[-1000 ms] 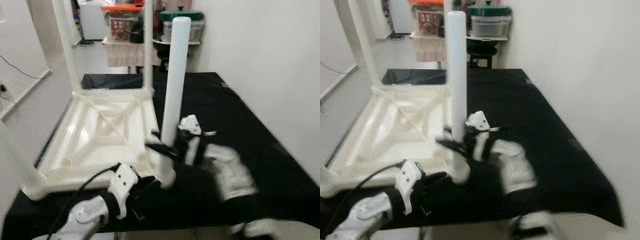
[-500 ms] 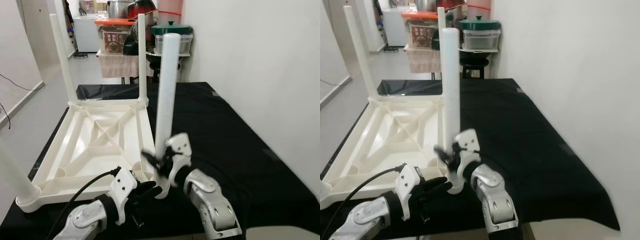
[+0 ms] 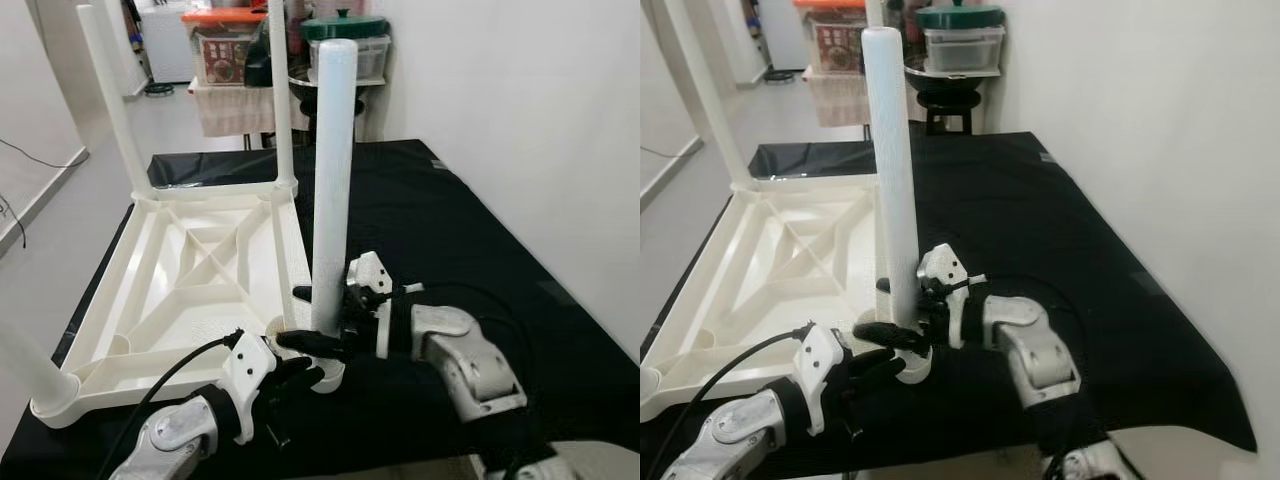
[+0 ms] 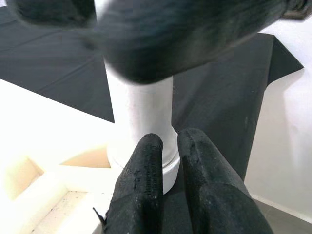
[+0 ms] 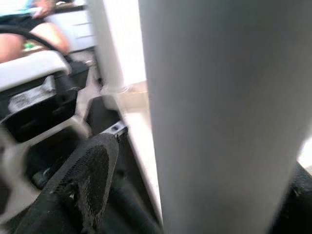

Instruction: Building children table

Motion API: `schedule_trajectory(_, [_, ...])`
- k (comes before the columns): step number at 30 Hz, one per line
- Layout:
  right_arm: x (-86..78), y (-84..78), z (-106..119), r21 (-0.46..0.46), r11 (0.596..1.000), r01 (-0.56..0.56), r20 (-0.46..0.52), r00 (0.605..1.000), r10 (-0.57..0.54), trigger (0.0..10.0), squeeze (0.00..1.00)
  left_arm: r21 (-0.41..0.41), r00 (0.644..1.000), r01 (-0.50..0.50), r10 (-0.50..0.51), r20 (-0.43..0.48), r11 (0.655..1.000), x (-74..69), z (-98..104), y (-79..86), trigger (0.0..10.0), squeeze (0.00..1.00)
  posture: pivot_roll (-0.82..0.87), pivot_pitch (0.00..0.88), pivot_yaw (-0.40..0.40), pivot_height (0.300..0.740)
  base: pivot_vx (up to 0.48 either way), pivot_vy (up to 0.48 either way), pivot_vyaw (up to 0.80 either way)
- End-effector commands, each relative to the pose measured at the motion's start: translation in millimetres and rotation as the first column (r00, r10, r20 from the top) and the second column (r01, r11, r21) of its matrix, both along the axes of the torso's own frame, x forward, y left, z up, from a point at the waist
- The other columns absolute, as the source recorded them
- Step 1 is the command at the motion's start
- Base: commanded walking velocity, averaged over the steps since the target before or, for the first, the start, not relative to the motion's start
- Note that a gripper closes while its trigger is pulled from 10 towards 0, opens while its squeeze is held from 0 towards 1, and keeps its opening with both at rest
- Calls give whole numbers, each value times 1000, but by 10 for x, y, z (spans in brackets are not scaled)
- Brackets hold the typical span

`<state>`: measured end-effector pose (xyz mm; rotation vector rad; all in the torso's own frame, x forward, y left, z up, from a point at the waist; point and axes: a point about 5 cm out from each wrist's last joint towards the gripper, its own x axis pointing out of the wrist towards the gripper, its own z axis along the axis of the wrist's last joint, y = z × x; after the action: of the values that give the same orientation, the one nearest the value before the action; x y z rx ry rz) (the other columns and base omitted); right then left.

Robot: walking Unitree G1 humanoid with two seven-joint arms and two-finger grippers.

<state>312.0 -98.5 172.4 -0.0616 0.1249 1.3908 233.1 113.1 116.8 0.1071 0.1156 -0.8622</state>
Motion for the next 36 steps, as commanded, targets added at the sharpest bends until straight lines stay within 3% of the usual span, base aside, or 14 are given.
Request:
schedule_trajectory(1, [109, -46, 58, 6, 998, -61, -30, 998, 61, 10000, 0, 32, 1000, 6, -5, -22, 999, -11, -49, 21, 10000, 0, 100, 0, -51, 740, 0, 0, 0])
schedule_trajectory(4, [230, -62, 114, 23, 999, -43, -54, 998, 44, 10000, 0, 44, 999, 10, -8, -35, 999, -29, -74, 32, 10000, 0, 108, 0, -53, 740, 0, 0, 0])
schedule_trajectory(5, [285, -69, 129, 42, 999, -28, -78, 996, 31, 4471, 0, 47, 999, 11, -9, -41, 999, -40, -84, 35, 10000, 0, 115, 0, -56, 740, 0, 0, 0])
schedule_trajectory(8, [315, -74, 136, 54, 998, -19, -93, 995, 24, 4471, 0, 48, 999, 12, -10, -46, 999, -49, -92, 36, 10000, 0, 119, 0, -58, 740, 0, 0, 0])
schedule_trajectory(9, [348, -92, 132, 67, 998, -17, -115, 993, 24, 0, 0, 51, 999, 15, -12, -51, 999, -63, -99, 39, 10000, 0, 124, 0, -61, 740, 0, 0, 0])
schedule_trajectory(19, [334, -325, -8, 72, 997, -15, -156, 987, 26, 0, 0, 50, 997, 12, -8, -75, 999, -120, -123, 69, 10000, 0, 112, 0, -59, 740, 0, 0, 0])
schedule_trajectory(25, [174, -411, -209, 17, 991, 130, -106, 986, -127, 0, 0, 43, 996, 11, -8, -84, 999, -158, -123, 88, 10000, 0, 105, 0, -64, 740, 0, 0, 0])
schedule_trajectory(26, [163, -253, -338, 16, 900, 435, -80, 898, -432, 0, 0, 39, 996, 9, -6, -87, 999, -172, -121, 103, 10000, 0, 100, 0, -80, 740, 0, 0, 0])
schedule_trajectory(27, [-112, -76, -619, -62, 774, 630, -149, 761, -631, 0, 0, 31, 996, 6, -3, -92, 1000, -175, -109, 127, 10000, 0, 82, 0, -56, 740, 0, 0, 0])
schedule_trajectory(28, [-364, 63, -764, -112, 685, 720, -202, 658, -725, 0, 0, 30, 995, 6, -4, -95, 1000, -175, -108, 144, 10000, 0, 73, 0, -48, 740, 0, 0, 0])
schedule_trajectory(29, [-531, 142, -822, -145, 636, 758, -236, 597, -766, 0, 0, 31, 995, 7, -4, -97, 999, -172, -109, 158, 10000, 0, 66, 0, -45, 740, 0, 0, 0])
schedule_trajectory(31, [-611, 197, -844, -151, 648, 746, -259, 603, -755, 0, 0, 32, 995, 8, -5, -98, 999, -169, -111, 165, 10000, 0, 66, 0, -45, 740, 0, 0, 0])
schedule_trajectory(32, [-500, 179, -717, -105, 676, 729, -220, 646, -731, 0, 0, 23, 995, 16, -14, -102, 1000, -170, -112, 152, 10000, 0, 32, 0, -17, 740, 0, 0, 0])
schedule_trajectory(36, [-381, 163, -615, -93, 721, 687, -123, 710, -693, 0, 0, 6, 994, 46, -45, -102, 999, -167, -97, 55, 10000, 0, 49, 0, -32, 740, 0, 0, 0])
